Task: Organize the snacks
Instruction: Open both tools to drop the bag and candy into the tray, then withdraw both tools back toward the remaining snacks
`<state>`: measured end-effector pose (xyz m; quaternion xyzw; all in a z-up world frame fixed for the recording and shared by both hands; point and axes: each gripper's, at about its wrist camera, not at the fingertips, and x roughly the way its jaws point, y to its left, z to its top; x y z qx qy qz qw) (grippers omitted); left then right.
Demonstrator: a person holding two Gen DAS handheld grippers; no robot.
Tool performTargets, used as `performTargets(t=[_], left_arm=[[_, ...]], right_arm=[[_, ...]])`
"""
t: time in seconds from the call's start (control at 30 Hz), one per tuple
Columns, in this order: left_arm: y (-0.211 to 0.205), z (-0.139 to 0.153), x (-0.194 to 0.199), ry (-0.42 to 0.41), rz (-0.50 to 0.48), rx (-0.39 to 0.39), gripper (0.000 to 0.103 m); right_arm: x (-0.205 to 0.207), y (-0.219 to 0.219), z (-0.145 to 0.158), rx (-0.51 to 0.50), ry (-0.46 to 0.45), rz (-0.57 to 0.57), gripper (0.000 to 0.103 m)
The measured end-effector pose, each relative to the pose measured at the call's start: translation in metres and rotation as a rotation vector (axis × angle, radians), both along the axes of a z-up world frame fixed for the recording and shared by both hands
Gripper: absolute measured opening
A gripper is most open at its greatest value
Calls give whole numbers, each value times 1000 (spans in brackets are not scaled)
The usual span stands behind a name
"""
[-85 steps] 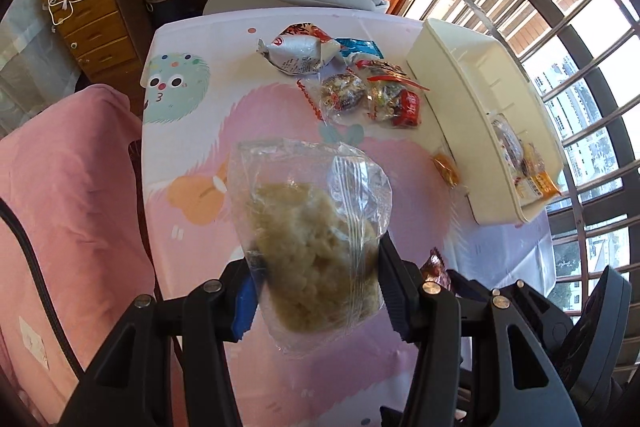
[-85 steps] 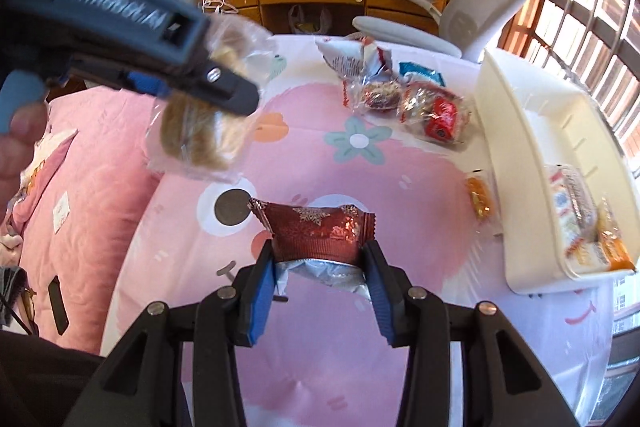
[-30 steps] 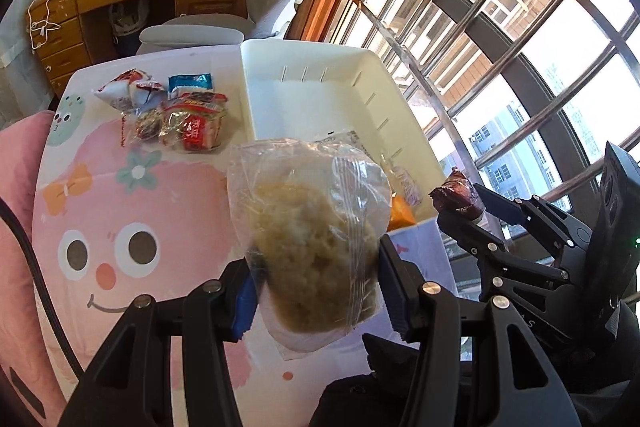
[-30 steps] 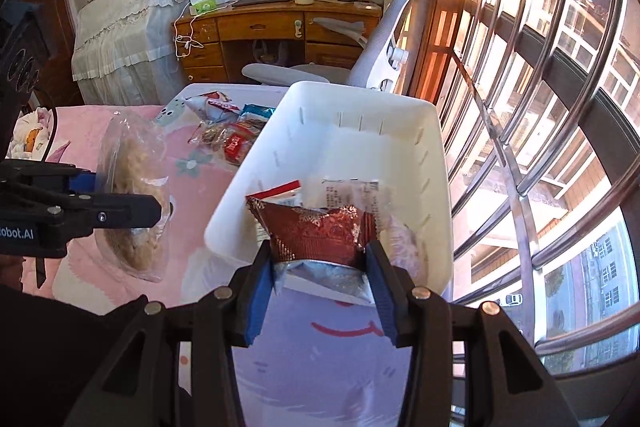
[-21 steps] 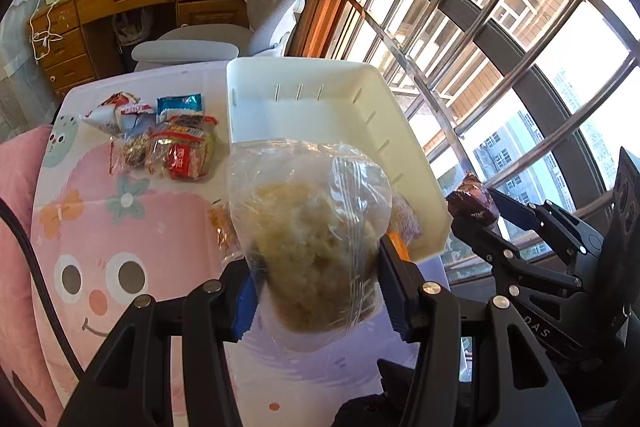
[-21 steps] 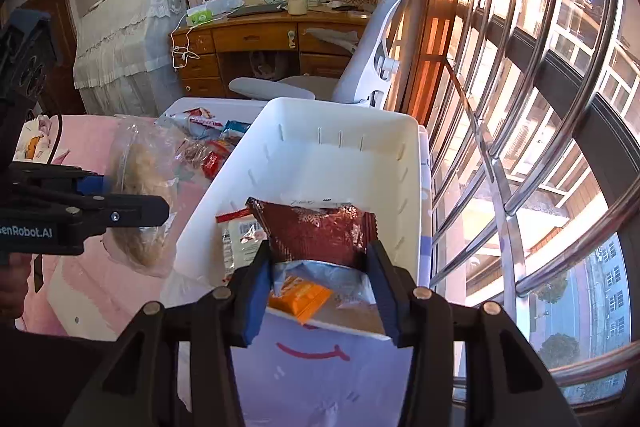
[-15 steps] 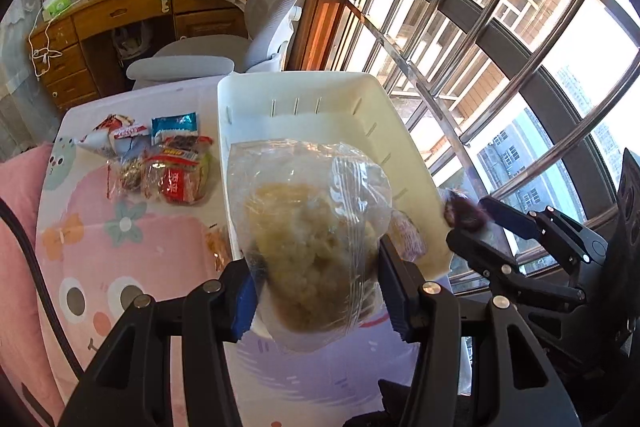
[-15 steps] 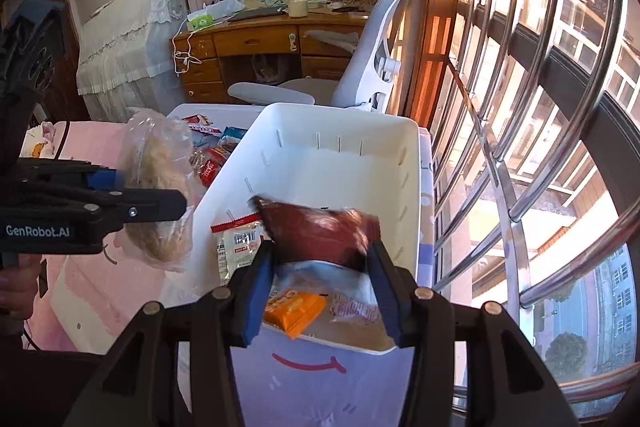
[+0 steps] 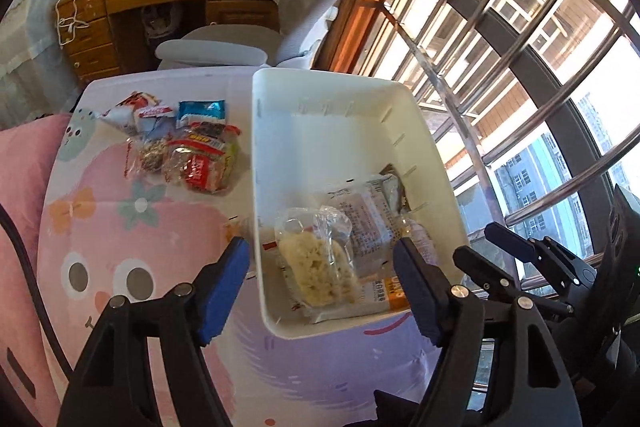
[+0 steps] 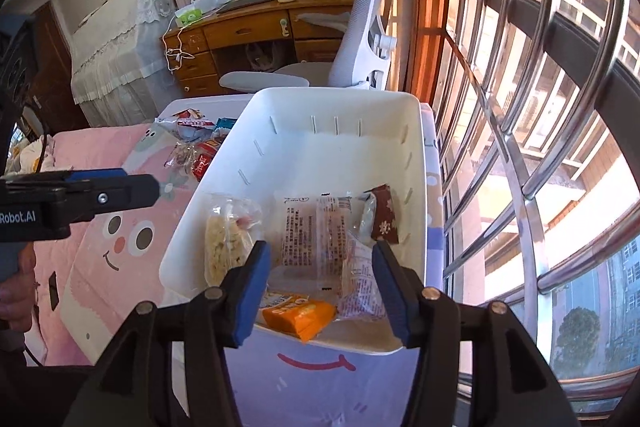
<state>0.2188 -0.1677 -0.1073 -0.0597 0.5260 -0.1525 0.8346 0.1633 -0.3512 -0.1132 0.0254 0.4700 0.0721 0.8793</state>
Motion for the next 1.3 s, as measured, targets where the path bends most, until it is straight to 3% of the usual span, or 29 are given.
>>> performTargets(t=[0.57, 0.7, 1.0, 1.3], left_arm=[[98, -12, -31, 42, 143, 15, 73], [125, -9, -37, 32, 137, 24, 73], [184, 3, -40, 14, 55, 14, 73], [248, 18, -29, -19, -36, 34, 73]], right_arm=[[-2, 33, -13, 42, 168, -37, 61], [-3, 46, -13, 81, 207, -77, 62], [-9, 84, -7, 125, 288, -261, 63], [-21, 118, -12, 370, 357, -505, 64]])
